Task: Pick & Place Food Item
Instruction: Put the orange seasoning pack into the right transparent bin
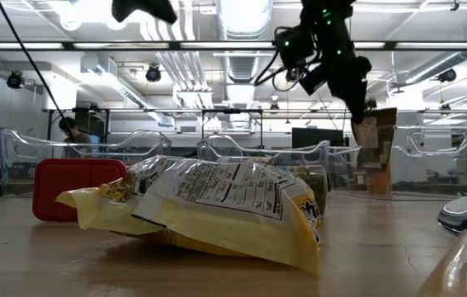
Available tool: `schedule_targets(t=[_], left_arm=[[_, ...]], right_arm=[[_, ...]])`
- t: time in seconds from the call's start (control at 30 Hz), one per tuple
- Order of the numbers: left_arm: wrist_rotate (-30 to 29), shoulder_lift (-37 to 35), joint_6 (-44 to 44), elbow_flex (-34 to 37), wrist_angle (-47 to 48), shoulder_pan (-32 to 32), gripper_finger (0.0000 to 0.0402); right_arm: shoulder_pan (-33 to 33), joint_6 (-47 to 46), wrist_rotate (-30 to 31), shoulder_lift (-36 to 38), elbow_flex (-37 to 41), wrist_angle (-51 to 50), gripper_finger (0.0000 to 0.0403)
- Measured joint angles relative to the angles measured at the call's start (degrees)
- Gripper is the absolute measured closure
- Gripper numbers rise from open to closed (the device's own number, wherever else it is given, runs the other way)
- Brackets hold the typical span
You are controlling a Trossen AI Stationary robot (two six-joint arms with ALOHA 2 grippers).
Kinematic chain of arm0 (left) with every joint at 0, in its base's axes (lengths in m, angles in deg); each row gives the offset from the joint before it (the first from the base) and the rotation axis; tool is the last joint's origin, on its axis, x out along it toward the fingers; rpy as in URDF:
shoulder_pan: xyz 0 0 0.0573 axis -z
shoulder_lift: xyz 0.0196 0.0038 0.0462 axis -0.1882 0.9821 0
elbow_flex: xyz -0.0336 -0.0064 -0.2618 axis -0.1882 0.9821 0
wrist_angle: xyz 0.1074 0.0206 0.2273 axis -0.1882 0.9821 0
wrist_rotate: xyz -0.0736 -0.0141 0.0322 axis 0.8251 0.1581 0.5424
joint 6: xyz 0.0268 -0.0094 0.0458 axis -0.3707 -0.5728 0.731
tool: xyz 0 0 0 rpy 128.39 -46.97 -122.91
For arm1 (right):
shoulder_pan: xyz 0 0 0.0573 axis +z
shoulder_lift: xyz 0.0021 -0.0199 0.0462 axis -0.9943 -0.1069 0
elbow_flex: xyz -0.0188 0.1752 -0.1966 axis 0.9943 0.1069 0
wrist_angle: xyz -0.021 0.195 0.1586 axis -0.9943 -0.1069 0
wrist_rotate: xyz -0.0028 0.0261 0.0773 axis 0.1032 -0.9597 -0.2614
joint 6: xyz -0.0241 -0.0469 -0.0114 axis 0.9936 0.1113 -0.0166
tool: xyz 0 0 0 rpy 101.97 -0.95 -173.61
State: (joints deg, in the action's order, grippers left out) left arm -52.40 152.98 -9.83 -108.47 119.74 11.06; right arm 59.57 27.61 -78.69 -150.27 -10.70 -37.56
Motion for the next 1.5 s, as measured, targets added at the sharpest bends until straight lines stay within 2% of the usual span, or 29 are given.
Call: schedule_targets(t=[0.3, 0.8, 1.07, 1.5], left_arm=[[2.6, -5.0, 3.3, 0.7, -7.4, 0.1, 0.0361], [5.4, -12.5, -2.6, 14.9, -17.0, 0.0, 0.0361], [5.6, -16.2, -2.8, 16.0, -18.1, 0.0, 0.0361], [5.6, -16.2, -2.8, 16.2, -17.5, 0.0, 0.0361]], right_arm=[[-1.1, 4.4, 2.3, -4.4, -3.3, 0.0, 0.0395], [-3.4, 8.1, 3.3, -9.6, -4.6, 0.8, 0.0395], [-3.4, 8.4, 3.1, -11.2, -4.5, 3.2, 0.0395], [-3.5, 8.7, 1.1, -11.2, -4.2, 6.1, 0.0395]])
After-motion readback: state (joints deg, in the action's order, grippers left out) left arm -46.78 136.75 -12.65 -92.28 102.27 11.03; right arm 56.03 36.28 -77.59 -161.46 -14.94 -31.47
